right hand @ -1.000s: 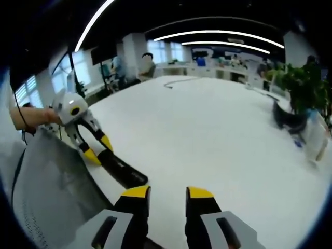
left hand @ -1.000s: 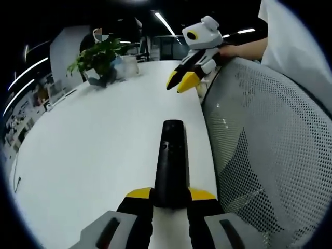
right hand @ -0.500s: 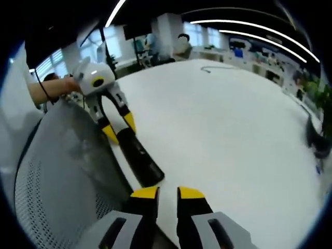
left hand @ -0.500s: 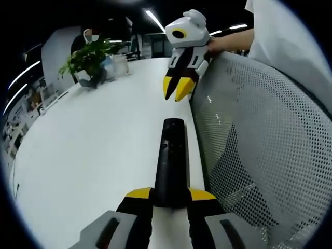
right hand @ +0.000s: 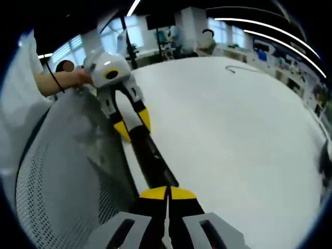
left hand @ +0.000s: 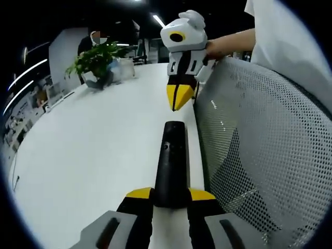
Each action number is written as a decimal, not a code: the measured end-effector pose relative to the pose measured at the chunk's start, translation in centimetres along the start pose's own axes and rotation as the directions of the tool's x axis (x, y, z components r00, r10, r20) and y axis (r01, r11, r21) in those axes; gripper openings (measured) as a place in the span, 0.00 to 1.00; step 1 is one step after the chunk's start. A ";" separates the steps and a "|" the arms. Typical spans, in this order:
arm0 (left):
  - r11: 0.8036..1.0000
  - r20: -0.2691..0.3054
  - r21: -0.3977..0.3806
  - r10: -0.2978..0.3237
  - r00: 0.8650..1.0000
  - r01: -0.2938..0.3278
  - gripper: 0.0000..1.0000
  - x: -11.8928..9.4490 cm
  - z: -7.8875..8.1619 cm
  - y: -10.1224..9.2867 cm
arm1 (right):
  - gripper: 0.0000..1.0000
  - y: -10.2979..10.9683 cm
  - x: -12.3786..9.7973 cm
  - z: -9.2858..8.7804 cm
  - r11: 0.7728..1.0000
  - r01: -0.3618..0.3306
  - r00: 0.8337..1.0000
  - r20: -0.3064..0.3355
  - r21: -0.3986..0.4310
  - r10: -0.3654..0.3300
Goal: Press the specified remote control buttons in sequence, fully releasing each button before pressing the next.
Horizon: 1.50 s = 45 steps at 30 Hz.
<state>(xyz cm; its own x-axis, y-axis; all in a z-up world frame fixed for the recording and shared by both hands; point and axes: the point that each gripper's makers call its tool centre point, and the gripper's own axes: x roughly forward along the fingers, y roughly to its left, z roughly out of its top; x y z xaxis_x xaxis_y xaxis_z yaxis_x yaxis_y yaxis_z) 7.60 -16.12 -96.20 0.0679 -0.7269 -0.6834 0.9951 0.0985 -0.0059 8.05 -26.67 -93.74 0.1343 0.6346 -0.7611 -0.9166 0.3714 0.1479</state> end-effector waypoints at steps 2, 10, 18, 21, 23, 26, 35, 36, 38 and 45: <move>1.000 0.001 -0.002 0.002 1.000 -0.002 0.24 0.0 0.0 0.0 | 0.00 0.2 0.5 -0.3 0.998 -0.013 0.999 -0.049 -0.057 0.011; 1.000 0.014 -0.001 0.003 1.000 -0.003 0.24 0.1 0.1 -0.2 | 0.00 0.2 1.4 -1.1 0.980 -0.038 0.987 -0.163 -0.194 0.006; 1.000 0.015 -0.002 0.003 1.000 -0.003 0.24 0.1 0.1 -0.2 | 0.00 0.2 1.5 -1.0 0.970 -0.049 0.980 -0.198 -0.239 0.001; 1.000 0.015 -0.006 0.005 1.000 -0.005 0.24 0.1 0.1 -0.2 | 0.00 0.3 1.6 -1.0 0.953 -0.063 0.969 -0.245 -0.297 -0.012; 1.000 0.015 -0.007 0.006 1.000 -0.005 0.24 0.1 0.1 -0.2 | 0.00 0.3 1.6 -0.9 0.948 -0.069 0.964 -0.265 -0.312 -0.017; 1.000 0.018 -0.006 0.004 1.000 -0.004 0.24 0.0 0.1 -0.2 | 0.00 0.3 1.7 -0.9 0.946 -0.078 0.957 -0.289 -0.316 -0.018; 1.000 0.021 -0.010 0.006 1.000 -0.005 0.24 0.0 0.0 -0.2 | 0.00 0.2 1.6 -0.7 0.979 -0.047 0.986 -0.167 -0.200 0.013; 1.000 0.021 -0.010 0.006 1.000 -0.006 0.24 0.0 0.0 -0.2 | 0.00 0.2 1.5 -0.7 0.985 -0.040 0.989 -0.150 -0.166 0.015; 1.000 0.021 -0.011 0.007 1.000 -0.006 0.24 0.0 0.0 -0.2 | 0.00 0.1 1.4 -0.7 0.988 -0.033 0.990 -0.138 -0.148 0.012; 1.000 0.025 -0.014 0.005 1.000 -0.005 0.24 0.0 0.0 -0.2 | 0.00 0.5 1.7 -0.1 0.972 -0.034 0.987 -0.159 -0.231 -0.003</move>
<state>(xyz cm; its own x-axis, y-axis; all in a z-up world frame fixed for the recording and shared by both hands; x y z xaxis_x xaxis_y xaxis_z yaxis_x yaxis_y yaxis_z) 7.37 -16.16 -96.16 0.0748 -0.7435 -0.6646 0.9937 0.1112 -0.0124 7.79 -25.43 -95.03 0.0755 0.5179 -0.8521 -0.9829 0.1826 0.0239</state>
